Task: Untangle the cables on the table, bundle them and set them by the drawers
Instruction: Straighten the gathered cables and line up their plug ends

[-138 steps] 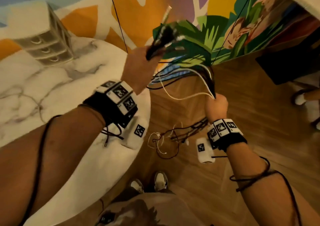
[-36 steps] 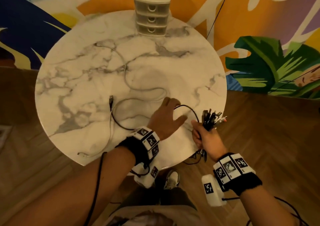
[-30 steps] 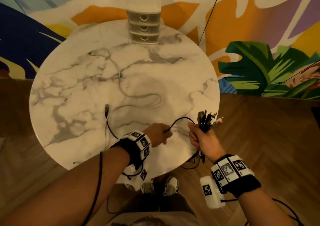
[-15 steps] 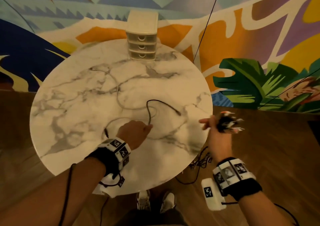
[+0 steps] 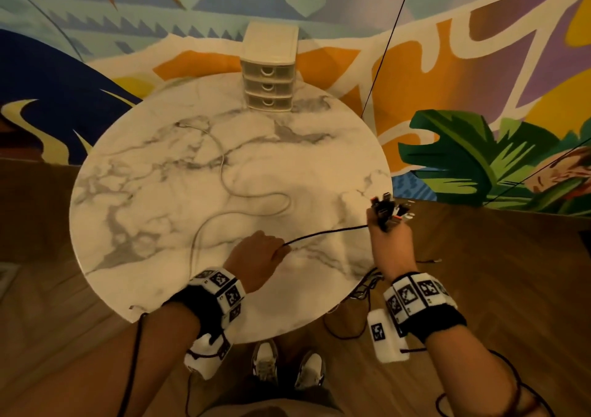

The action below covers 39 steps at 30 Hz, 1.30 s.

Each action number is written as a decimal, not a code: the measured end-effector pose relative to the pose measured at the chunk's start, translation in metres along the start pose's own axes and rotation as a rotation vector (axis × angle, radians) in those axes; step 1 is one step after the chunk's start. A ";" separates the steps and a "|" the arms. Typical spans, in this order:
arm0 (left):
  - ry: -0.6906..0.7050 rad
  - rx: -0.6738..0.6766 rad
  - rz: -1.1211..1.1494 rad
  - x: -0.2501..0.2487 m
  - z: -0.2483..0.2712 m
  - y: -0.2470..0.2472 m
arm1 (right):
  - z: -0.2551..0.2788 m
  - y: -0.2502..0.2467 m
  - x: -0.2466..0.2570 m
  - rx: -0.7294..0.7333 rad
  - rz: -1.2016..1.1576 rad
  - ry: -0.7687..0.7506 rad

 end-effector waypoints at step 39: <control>0.393 0.066 0.322 -0.203 -0.003 -0.089 | 0.067 -0.075 -0.029 -0.012 -0.321 0.005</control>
Point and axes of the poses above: each hand's wrist, its own z-axis away from the middle knuckle, its own y-axis out of the palm, x = y × z, the point moved 5 cm from there along -z, towards the middle knuckle, and after that the axes turned 3 degrees about -y, right-handed, at the moved point
